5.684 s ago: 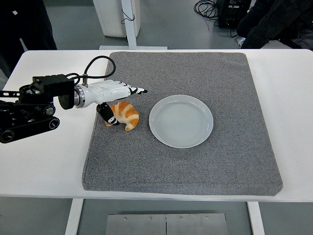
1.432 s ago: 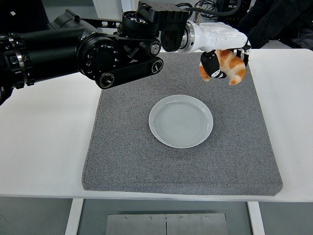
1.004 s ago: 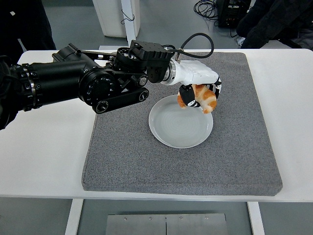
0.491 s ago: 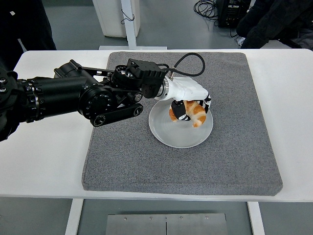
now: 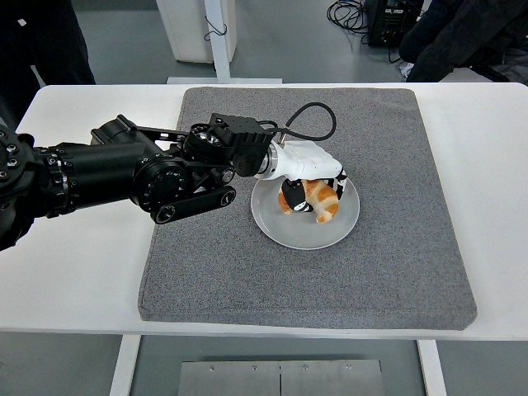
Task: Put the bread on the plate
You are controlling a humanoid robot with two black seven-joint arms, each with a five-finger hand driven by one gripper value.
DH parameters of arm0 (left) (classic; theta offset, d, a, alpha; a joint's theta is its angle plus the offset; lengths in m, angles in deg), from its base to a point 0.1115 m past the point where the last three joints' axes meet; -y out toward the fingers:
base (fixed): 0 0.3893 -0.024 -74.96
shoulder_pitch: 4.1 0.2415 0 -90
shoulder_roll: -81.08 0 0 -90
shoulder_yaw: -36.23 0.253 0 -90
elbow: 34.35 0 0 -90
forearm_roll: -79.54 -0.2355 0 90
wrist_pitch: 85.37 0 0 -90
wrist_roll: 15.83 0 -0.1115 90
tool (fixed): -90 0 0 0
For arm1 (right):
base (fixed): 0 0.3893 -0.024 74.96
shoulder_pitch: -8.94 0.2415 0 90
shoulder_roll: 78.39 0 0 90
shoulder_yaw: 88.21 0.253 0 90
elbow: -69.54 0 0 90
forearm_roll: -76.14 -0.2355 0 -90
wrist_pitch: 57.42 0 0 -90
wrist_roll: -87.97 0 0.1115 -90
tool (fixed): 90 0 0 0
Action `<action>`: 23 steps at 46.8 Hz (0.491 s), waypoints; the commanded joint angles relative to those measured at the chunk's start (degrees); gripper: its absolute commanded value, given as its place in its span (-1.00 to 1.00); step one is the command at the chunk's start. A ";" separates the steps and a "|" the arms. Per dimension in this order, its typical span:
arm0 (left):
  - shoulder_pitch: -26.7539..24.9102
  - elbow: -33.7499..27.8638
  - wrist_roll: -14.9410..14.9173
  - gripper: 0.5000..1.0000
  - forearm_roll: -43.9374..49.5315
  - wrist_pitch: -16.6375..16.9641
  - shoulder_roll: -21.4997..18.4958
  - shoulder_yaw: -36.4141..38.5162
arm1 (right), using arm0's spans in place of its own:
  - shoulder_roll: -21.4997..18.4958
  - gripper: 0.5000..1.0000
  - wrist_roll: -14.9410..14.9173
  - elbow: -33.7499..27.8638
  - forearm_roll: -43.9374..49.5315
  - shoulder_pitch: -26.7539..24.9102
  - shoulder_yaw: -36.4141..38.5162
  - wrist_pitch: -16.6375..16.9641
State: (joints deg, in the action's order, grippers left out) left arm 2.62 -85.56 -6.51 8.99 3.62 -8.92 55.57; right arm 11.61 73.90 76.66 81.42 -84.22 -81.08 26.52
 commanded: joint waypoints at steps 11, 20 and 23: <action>0.84 0.75 0.00 -1.00 -0.02 0.30 0.00 0.96 | 0.00 1.00 0.00 0.00 0.00 0.00 0.00 -0.01; 0.75 0.93 0.00 -1.00 0.07 0.48 0.00 1.05 | 0.00 1.00 0.00 0.00 0.00 0.00 0.00 0.00; 0.75 0.93 -0.09 -1.00 0.24 0.48 0.00 0.96 | 0.00 1.00 0.00 0.00 0.00 0.00 0.00 -0.01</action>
State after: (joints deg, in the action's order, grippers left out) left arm 3.44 -84.63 -6.51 8.99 4.17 -8.92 56.62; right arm 11.61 73.90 76.66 81.42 -84.22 -81.09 26.53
